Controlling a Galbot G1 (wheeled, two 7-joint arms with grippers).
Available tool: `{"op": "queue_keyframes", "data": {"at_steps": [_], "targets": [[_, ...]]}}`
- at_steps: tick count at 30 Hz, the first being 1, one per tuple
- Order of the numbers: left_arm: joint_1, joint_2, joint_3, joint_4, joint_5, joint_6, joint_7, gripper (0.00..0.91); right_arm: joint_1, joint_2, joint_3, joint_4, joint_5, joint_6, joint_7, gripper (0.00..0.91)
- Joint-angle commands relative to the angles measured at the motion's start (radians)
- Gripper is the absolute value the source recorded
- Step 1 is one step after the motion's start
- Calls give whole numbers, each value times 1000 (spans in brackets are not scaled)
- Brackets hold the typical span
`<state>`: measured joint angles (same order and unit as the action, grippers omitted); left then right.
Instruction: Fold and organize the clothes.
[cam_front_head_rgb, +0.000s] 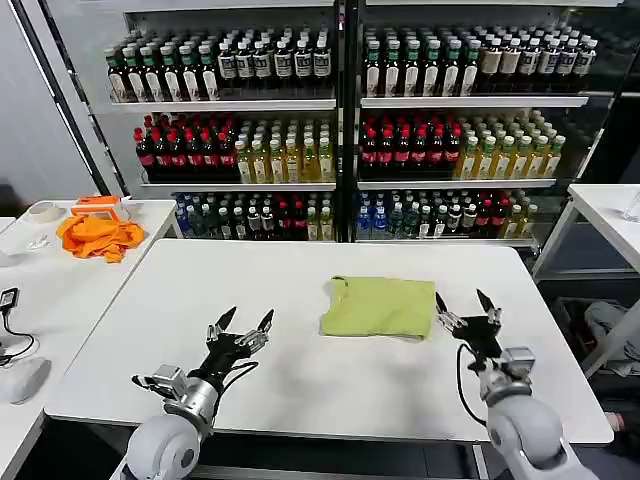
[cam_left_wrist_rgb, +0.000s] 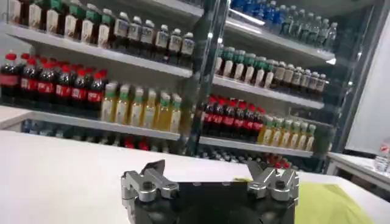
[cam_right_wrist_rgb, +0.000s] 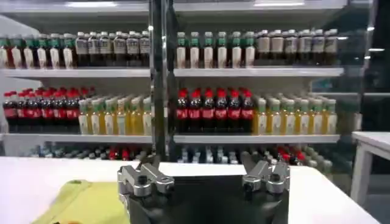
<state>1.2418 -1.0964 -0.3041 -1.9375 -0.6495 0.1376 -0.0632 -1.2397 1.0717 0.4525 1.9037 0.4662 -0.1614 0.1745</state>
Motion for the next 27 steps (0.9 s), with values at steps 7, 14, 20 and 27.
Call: {"op": "queue_keyframes", "data": {"at_steps": [7,14,20,27], "targets": [[13,-7,-4,-28,56,-8,-3,907,-223,26,87,118,-65,78,-26,907],[42,-6,-13,-38,79,-10,-3,907,-234,39,84,121,-86,88,-24,907],[56,0,-16,-47,82,-10,-2,907,-247,38,74,147,-145,76,-22,907],[62,8,-19,-55,85,-10,-3,907,-244,39,71,162,-101,52,-16,907]]}}
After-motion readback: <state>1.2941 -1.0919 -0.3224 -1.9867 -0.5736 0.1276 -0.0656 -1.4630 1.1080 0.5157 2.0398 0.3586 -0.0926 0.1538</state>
